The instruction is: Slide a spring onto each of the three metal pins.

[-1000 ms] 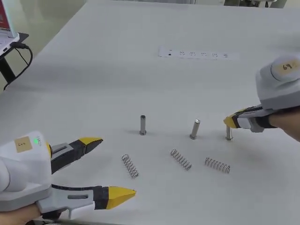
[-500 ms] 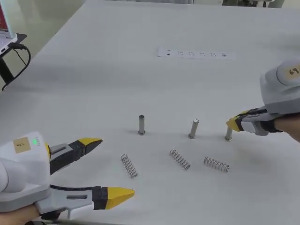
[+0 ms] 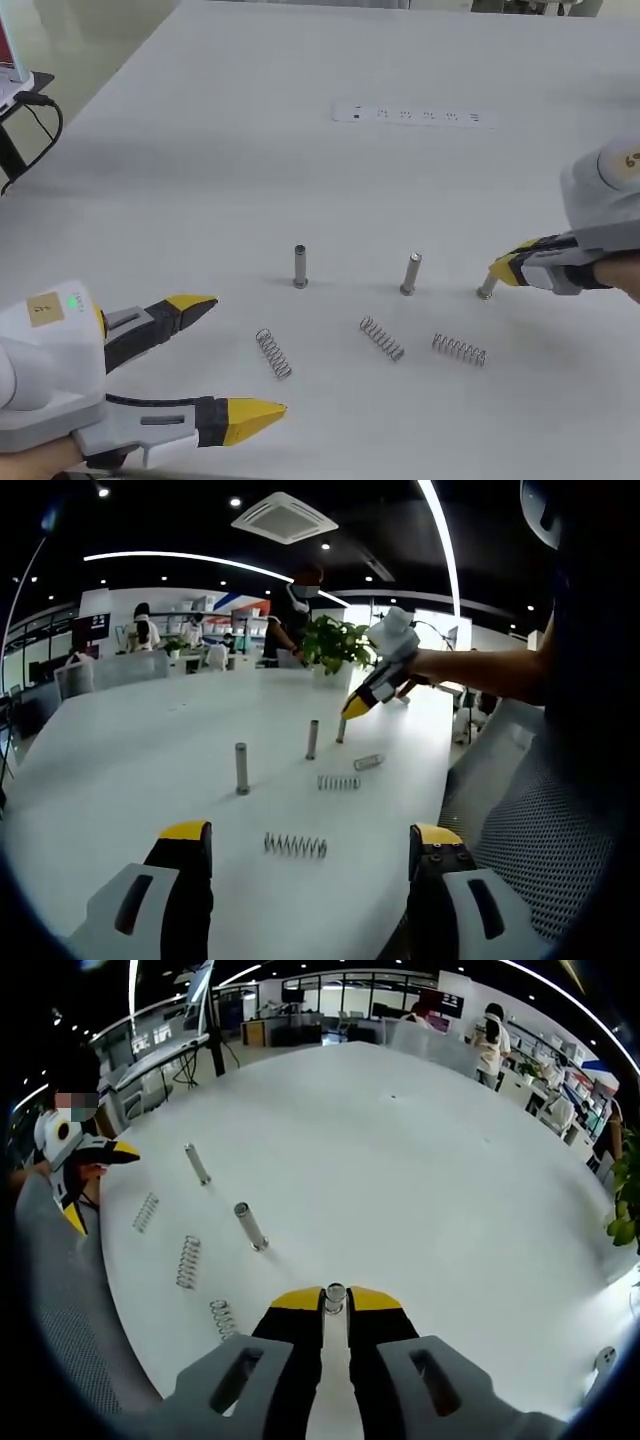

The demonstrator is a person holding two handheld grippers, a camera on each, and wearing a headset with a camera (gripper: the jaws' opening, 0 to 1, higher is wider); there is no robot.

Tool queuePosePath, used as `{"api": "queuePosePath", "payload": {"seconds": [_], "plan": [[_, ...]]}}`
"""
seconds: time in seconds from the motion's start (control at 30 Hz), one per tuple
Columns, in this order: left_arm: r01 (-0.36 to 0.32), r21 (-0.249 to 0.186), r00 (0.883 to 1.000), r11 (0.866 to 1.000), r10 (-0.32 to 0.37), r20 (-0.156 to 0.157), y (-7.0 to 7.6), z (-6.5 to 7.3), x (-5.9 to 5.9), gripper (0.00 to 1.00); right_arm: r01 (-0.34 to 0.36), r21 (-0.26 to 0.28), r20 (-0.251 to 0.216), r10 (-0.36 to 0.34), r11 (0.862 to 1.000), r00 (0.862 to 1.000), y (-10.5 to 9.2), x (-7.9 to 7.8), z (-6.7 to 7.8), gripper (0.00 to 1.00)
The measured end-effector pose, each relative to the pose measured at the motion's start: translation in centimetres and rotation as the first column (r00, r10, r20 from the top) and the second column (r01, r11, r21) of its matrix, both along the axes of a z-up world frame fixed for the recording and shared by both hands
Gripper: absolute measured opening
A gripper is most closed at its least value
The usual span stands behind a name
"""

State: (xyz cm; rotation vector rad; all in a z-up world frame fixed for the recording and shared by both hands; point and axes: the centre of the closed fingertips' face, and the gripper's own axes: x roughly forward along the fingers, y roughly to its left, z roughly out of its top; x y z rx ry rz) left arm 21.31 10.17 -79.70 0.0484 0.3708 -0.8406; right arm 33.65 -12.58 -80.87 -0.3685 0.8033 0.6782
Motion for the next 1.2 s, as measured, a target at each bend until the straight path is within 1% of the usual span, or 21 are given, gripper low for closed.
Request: {"api": "queuePosePath", "payload": {"seconds": [0.27,0.43,0.6,0.77,0.93,1.0,1.03,1.1,1.2], "plan": [[0.000,0.001,1.000,1.000,0.000,0.000,0.1,0.0,0.0,0.77,0.004,0.004,-0.003,-0.004,1.000,1.000,-0.2,-0.2,-0.1,0.09],[0.003,0.003,1.000,1.000,-0.003,-0.002,0.0,-0.1,-0.1,0.77,0.012,0.002,-0.002,-0.012,1.000,1.000,-0.7,-0.5,-0.1,0.10],[0.005,0.001,1.000,1.000,-0.005,-0.002,0.0,-0.1,-0.1,0.77,0.018,-0.005,-0.009,-0.018,1.000,1.000,-1.3,-1.2,-0.3,0.10],[0.007,0.000,1.000,1.000,-0.007,-0.002,0.0,-0.1,-0.1,0.77,0.008,-0.013,-0.018,-0.008,1.000,1.000,-1.3,-2.2,-0.3,0.10],[0.005,-0.001,1.000,1.000,-0.005,0.000,0.0,0.0,-0.2,0.77,-0.034,-0.005,-0.048,0.034,0.999,0.998,-0.4,-3.9,-0.4,0.11],[0.005,-0.001,1.000,1.000,-0.005,0.000,0.0,0.0,-0.2,0.77,-0.063,-0.004,-0.054,0.063,0.998,0.997,0.2,-4.6,-0.4,0.11],[0.005,-0.001,1.000,1.000,-0.005,0.000,0.0,0.0,-0.2,0.76,-0.092,-0.012,-0.065,0.091,0.996,0.994,0.7,-5.1,-0.6,0.11],[0.005,-0.001,1.000,1.000,-0.005,0.000,0.0,0.0,-0.2,0.76,-0.124,-0.025,-0.074,0.122,0.992,0.990,1.2,-5.6,-0.8,0.11],[0.005,-0.001,1.000,1.000,-0.005,0.000,0.0,0.0,-0.2,0.76,-0.167,-0.022,-0.088,0.164,0.986,0.982,2.5,-6.3,-1.0,0.12]]}}
